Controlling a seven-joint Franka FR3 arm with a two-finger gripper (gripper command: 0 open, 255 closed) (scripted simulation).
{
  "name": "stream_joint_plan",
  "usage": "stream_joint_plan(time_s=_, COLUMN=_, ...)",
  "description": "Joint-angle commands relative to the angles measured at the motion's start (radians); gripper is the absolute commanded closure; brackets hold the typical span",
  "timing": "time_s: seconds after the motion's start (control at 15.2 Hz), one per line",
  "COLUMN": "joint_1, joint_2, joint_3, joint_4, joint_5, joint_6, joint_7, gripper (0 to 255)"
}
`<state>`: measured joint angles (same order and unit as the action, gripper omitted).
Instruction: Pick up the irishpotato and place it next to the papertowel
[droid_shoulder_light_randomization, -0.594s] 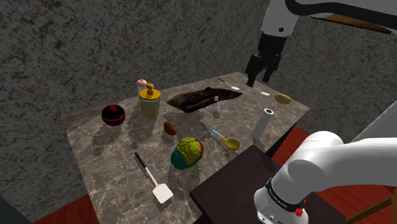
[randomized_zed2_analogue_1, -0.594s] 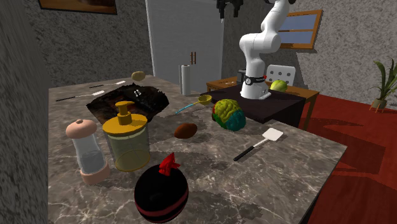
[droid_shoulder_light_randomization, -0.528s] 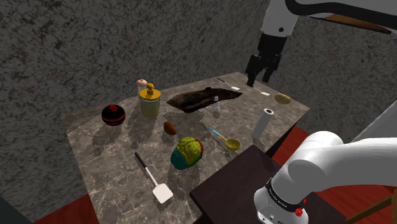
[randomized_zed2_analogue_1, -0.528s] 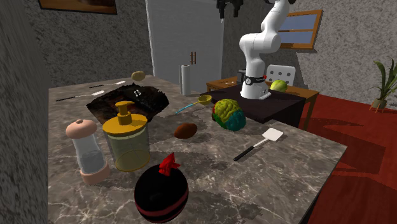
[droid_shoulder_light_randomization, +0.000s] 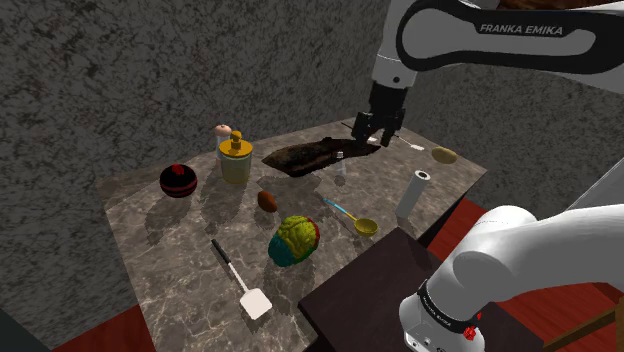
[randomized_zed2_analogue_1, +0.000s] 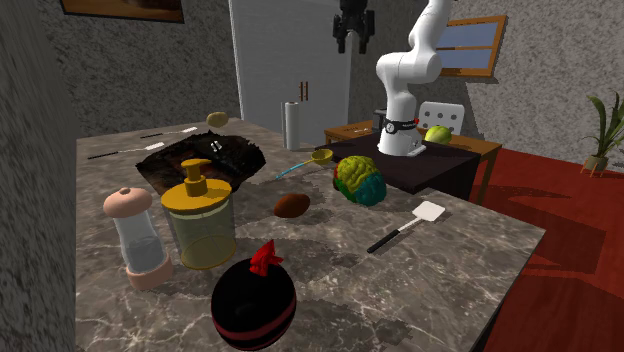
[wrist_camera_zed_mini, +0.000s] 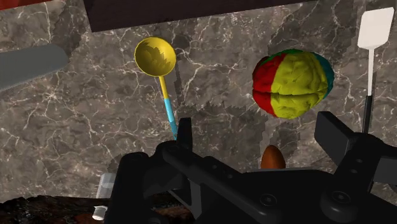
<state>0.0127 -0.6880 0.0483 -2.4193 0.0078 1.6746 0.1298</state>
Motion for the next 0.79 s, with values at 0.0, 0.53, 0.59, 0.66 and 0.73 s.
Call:
stream_joint_plan(time_s=0.0, joint_1=0.003, joint_2=0.048, joint_3=0.014, joint_4=-0.024, joint_5=0.005, joint_6=0.08, joint_7=0.015, gripper=0)
stream_joint_plan(time_s=0.53, joint_1=0.009, joint_2=0.287, joint_3=0.067, joint_4=-0.05, joint_5=0.004, joint_6=0.369, joint_7=0.077, gripper=0)
stream_joint_plan(time_s=0.59, joint_1=0.009, joint_2=0.322, joint_3=0.073, joint_4=-0.047, joint_5=0.001, joint_6=0.403, joint_7=0.086, gripper=0)
stream_joint_plan(time_s=0.66, joint_1=0.008, joint_2=0.357, joint_3=0.079, joint_4=-0.042, joint_5=-0.003, joint_6=0.436, joint_7=0.096, gripper=0)
stream_joint_plan(time_s=0.73, joint_1=0.008, joint_2=0.394, joint_3=0.085, joint_4=-0.035, joint_5=-0.008, joint_6=0.468, joint_7=0.106, gripper=0)
